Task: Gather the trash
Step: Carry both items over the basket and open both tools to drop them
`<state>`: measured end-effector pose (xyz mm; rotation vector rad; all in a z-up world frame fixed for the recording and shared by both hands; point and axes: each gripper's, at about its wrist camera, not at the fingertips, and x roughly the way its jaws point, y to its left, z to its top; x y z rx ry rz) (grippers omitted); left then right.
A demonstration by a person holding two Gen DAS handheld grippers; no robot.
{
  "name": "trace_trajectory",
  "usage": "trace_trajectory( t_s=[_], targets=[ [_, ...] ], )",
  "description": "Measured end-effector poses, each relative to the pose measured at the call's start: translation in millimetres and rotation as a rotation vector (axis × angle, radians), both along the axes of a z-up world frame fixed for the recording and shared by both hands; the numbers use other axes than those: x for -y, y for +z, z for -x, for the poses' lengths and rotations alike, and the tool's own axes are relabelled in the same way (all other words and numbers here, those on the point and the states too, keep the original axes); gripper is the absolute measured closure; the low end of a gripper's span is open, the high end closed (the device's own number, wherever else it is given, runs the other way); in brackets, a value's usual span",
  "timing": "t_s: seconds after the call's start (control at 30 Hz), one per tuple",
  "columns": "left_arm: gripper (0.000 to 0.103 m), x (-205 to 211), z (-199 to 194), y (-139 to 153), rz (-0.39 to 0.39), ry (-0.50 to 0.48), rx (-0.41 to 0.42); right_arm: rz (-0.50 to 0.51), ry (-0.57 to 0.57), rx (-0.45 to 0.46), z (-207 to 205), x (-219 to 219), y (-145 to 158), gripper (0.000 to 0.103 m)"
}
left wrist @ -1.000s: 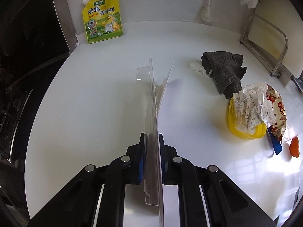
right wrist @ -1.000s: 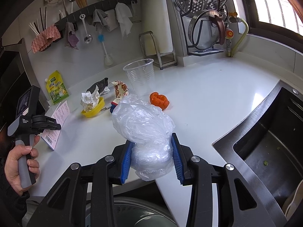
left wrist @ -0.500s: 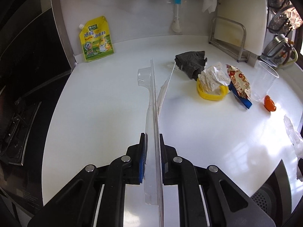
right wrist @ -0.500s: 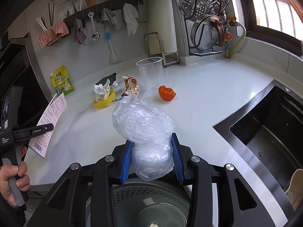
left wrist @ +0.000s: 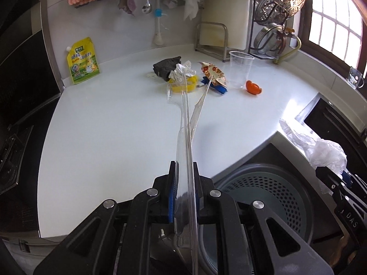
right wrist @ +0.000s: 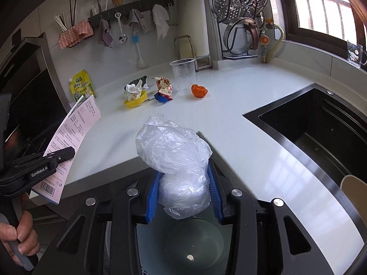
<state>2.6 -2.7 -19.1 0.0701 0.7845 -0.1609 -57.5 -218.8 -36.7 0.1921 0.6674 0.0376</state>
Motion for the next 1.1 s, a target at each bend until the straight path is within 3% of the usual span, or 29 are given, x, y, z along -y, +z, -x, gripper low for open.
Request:
trace_trajectory(
  t_s=[0.43, 1.1],
  targets=[
    [0.09, 42.6, 42.8, -43.3, 0.017, -0.13, -0.098, -0.005, 0.02, -0.081, 48.3, 0.9, -33.1, 0.066],
    [0.09, 58.9, 37.8, -105.5, 0.001, -0.198, -0.274, -0.005, 0.006, -0.244, 34.8, -4.5, -83.7, 0.066]
  ],
)
